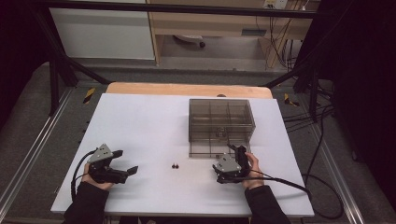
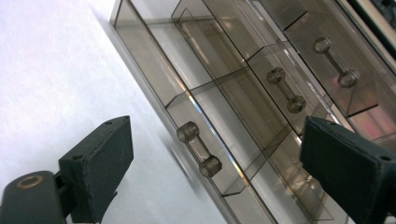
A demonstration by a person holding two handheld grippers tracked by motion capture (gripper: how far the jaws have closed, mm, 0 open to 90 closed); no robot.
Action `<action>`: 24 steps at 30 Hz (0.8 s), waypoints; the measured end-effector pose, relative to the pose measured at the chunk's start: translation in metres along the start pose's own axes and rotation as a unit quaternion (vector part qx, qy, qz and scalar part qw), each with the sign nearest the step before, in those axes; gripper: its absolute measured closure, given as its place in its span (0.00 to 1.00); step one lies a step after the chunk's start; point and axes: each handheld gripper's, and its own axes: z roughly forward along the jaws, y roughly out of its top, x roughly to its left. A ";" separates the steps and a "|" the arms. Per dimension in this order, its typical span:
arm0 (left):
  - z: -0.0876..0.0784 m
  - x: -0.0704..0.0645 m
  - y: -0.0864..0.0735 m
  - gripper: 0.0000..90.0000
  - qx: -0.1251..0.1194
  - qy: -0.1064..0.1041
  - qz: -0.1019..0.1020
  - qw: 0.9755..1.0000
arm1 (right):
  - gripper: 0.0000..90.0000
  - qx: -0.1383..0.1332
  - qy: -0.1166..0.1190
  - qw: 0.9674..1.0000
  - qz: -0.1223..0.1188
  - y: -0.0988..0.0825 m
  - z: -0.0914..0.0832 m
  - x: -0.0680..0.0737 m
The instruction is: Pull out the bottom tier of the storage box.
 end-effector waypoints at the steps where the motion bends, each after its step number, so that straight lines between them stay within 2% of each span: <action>1: 0.000 0.000 0.000 0.04 0.000 0.000 0.000 1.000 | 0.11 -0.002 0.004 1.000 0.009 0.000 -0.001 -0.001; 7: 0.000 0.000 0.000 0.04 0.000 0.000 0.000 1.000 | 0.09 -0.018 0.025 0.998 0.060 0.001 -0.003 -0.007; 9: 0.000 0.000 0.000 0.04 0.000 0.000 0.000 1.000 | 0.09 -0.030 0.035 0.995 0.087 -0.002 -0.004 -0.010; 11: 0.000 0.000 0.000 0.04 0.000 0.000 -0.001 1.000 | 0.08 -0.029 0.043 0.992 0.115 -0.004 -0.006 -0.015; 14: 0.000 0.000 0.000 0.04 0.000 0.000 -0.001 1.000 | 0.07 -0.033 0.050 0.990 0.129 -0.004 -0.007 -0.018; 18: 0.000 -0.001 0.000 0.04 0.000 -0.001 -0.001 1.000 | 0.05 -0.027 0.072 0.986 0.149 -0.005 -0.006 -0.019; 20: 0.000 0.000 0.000 0.04 0.000 -0.001 -0.001 1.000 | 0.06 -0.035 0.079 0.983 0.164 -0.007 -0.006 -0.020; 23: 0.000 0.000 0.001 0.04 -0.001 -0.001 -0.001 1.000 | 0.05 -0.033 0.086 0.978 0.187 -0.012 -0.008 -0.025; 24: 0.000 0.000 0.001 0.04 -0.001 -0.001 -0.002 1.000 | 0.05 -0.033 0.087 0.978 0.188 -0.012 -0.008 -0.026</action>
